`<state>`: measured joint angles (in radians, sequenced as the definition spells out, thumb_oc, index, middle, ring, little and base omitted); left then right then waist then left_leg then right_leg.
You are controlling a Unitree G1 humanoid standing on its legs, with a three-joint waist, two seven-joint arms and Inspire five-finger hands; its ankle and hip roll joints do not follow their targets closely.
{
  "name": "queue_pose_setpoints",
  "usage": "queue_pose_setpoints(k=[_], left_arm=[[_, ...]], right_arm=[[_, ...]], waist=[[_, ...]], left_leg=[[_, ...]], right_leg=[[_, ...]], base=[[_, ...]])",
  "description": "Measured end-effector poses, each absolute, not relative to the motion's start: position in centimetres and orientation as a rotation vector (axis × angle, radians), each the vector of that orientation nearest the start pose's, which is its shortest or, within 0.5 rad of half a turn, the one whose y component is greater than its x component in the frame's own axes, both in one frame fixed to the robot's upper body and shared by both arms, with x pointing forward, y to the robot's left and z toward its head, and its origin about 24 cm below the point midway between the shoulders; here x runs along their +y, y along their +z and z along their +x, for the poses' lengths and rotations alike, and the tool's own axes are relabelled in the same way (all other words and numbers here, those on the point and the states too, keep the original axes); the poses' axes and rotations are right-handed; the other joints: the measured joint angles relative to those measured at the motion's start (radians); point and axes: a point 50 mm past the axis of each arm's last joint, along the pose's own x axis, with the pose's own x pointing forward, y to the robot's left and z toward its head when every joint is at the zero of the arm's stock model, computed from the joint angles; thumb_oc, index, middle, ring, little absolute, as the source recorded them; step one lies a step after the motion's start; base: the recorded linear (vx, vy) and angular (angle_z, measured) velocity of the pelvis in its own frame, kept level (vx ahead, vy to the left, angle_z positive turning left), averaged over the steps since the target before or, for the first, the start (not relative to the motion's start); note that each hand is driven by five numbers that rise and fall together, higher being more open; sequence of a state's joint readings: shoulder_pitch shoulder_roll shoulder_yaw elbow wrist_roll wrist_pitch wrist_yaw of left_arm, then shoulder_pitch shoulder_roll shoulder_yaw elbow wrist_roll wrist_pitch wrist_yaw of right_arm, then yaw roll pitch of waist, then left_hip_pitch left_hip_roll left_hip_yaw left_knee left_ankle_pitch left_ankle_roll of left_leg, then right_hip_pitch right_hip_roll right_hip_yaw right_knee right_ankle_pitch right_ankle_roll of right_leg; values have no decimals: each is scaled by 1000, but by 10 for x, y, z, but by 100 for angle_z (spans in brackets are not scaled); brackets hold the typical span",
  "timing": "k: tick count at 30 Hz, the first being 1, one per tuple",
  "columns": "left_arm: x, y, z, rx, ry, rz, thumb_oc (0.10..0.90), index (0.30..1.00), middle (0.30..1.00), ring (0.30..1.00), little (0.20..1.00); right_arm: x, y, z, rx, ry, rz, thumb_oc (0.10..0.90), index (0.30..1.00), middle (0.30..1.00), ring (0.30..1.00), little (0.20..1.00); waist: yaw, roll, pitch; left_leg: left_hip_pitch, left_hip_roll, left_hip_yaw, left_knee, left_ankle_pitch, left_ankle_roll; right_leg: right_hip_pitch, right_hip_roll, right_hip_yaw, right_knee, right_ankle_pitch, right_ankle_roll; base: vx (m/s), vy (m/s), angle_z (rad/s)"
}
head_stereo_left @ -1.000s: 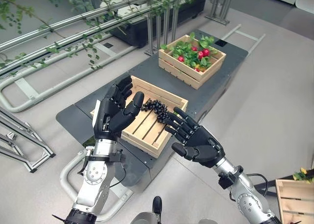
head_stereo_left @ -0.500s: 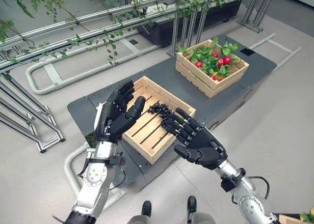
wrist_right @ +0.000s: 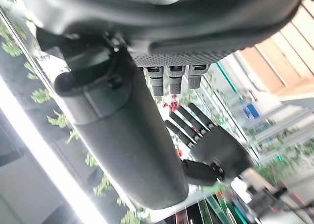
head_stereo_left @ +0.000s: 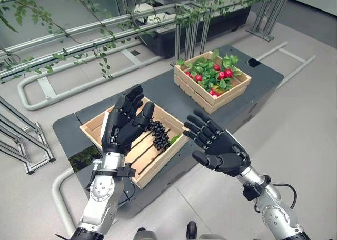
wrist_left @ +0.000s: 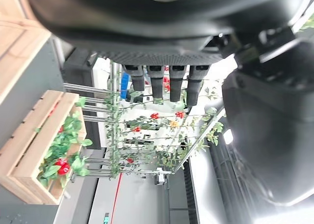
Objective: Pick up the fruits from the basket on one side to the basket on the other side
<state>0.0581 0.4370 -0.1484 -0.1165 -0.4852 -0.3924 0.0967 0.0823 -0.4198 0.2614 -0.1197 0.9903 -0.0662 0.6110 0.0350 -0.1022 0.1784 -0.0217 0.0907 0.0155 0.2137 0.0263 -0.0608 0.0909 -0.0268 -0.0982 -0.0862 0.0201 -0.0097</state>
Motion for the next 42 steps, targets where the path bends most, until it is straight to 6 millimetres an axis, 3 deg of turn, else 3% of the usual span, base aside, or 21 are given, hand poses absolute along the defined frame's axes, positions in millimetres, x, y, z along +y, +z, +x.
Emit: queue_pose_setpoints(k=[4,6,7,8,9,12,14,20,23,25,27,30,32,33,34,36,37,38,39,40,42], left_arm=[[193,94,234,-370,-87,-116,800,900,900,900,900],[191,94,234,-366,-100,-119,800,900,900,900,900],[188,92,234,-361,-104,-126,800,900,900,900,900],[186,90,233,-355,-104,-138,800,900,900,900,900],[184,88,232,-348,-107,-144,800,900,900,900,900],[186,88,231,-346,-100,-141,800,900,900,900,900],[187,88,231,-350,-97,-139,800,900,900,900,900],[189,90,233,-354,-92,-163,800,900,900,900,900],[189,90,233,-351,-95,-157,800,900,900,900,900],[195,88,234,-342,-92,-141,800,900,900,900,900],[201,92,234,-355,-86,-124,800,900,900,900,900],[203,95,236,-371,-76,-122,800,900,900,900,900],[200,94,238,-369,-75,-130,800,900,900,900,900],[197,92,240,-360,-78,-125,800,900,900,900,900],[196,92,240,-361,-80,-106,800,900,900,900,900],[196,92,240,-364,-78,-64,800,900,900,900,900],[199,93,240,-367,-75,-16,800,900,900,900,900],[201,94,239,-369,-73,21,800,900,900,900,900],[203,94,239,-368,-67,70,800,900,900,900,900],[202,92,238,-366,-62,121,800,900,900,900,900],[203,91,236,-370,-53,203,800,900,900,900,900]], right_arm=[[-142,65,217,-110,817,621,800,900,900,900,900],[-140,64,217,-110,821,623,800,900,900,900,900],[-139,63,216,-105,828,619,800,900,900,900,900],[-139,63,215,-97,832,613,800,900,900,900,900],[-138,59,213,-86,827,619,800,900,900,900,900],[-138,58,212,-77,827,620,800,900,900,900,900],[-141,58,212,-81,816,618,800,900,900,900,900],[-139,59,213,-95,814,631,800,900,900,900,900],[-138,60,214,-102,815,637,800,900,900,900,900],[-138,59,213,-98,813,640,800,900,900,900,900],[-138,59,212,-99,821,639,800,900,900,900,900],[-137,60,211,-106,845,639,800,900,900,900,900],[-137,60,212,-106,854,632,800,900,900,900,900],[-135,62,213,-112,861,633,800,900,900,900,900],[-134,62,213,-114,862,635,800,900,900,900,900],[-134,64,213,-118,858,636,800,900,900,900,900],[-134,64,213,-118,857,637,800,900,900,900,900],[-133,64,213,-117,855,639,800,900,900,900,900],[-135,63,213,-115,845,635,800,900,900,900,900],[-140,63,215,-106,822,623,800,900,900,900,900],[-148,64,217,-93,798,592,800,900,900,900,900]], waist=[[0,11,0],[6,25,3],[11,46,2],[10,85,3],[11,103,1],[6,98,-1],[4,94,-5],[6,74,-10],[-3,76,-8],[-7,67,-6],[-9,56,-11],[-5,51,-11],[7,62,0],[3,82,18],[-2,78,22],[-11,60,22],[-11,38,22],[-10,16,20],[-14,4,21],[-20,23,28],[-8,46,29]], left_leg=[[-42,-123,16,-137,1,8],[-81,-127,24,-180,4,5],[-98,-108,38,-192,4,5],[-97,-78,47,-197,4,7],[-92,-75,56,-204,60,50],[-46,-118,81,-256,76,62],[-4,-148,83,-292,99,94],[24,-172,61,-301,90,131],[39,-154,54,-297,75,158],[67,-136,48,-297,68,167],[72,-137,44,-299,62,161],[40,-129,17,-298,69,160],[34,-121,-19,-297,72,155],[28,-106,-36,-291,74,150],[25,-102,-52,-294,77,136],[19,-96,-70,-299,81,113],[16,-89,-88,-299,81,81],[15,-89,-88,-300,81,70],[12,-69,-68,-302,83,50],[13,-19,-29,-302,82,51],[15,36,-9,-301,81,52]], right_leg=[[6,-17,-18,-2,-11,-5],[9,-9,-29,-2,-18,2],[12,3,-27,-2,-23,10],[19,27,-26,0,-37,24],[22,30,-21,16,-57,44],[5,-20,-18,77,-103,84],[24,-47,-22,86,-125,116],[36,-66,-58,117,-134,132],[-53,-63,-70,332,-194,171],[-132,-73,-69,527,-212,173],[-143,-83,-68,551,-218,164],[-135,-100,-48,377,-220,150],[-159,-116,-20,340,-216,158],[-168,-146,4,257,-176,189],[-170,-185,24,180,-127,199],[-155,-205,46,79,-58,201],[-139,-202,37,54,-37,204],[-124,-199,37,42,-38,201],[-110,-183,37,27,35,217],[-100,-143,29,34,29,196],[-100,-89,26,34,21,162]], base=[[135,125,12],[89,131,9],[102,173,-10],[118,208,-12],[156,239,-22],[151,212,-18],[183,256,-11],[69,205,-2],[23,110,1],[55,15,-1],[42,-97,1],[-9,-232,7],[24,-184,3],[73,-338,15],[71,-302,28],[86,-362,49],[93,-370,61],[92,-295,71],[82,-268,73],[76,-256,60],[36,-183,8]])
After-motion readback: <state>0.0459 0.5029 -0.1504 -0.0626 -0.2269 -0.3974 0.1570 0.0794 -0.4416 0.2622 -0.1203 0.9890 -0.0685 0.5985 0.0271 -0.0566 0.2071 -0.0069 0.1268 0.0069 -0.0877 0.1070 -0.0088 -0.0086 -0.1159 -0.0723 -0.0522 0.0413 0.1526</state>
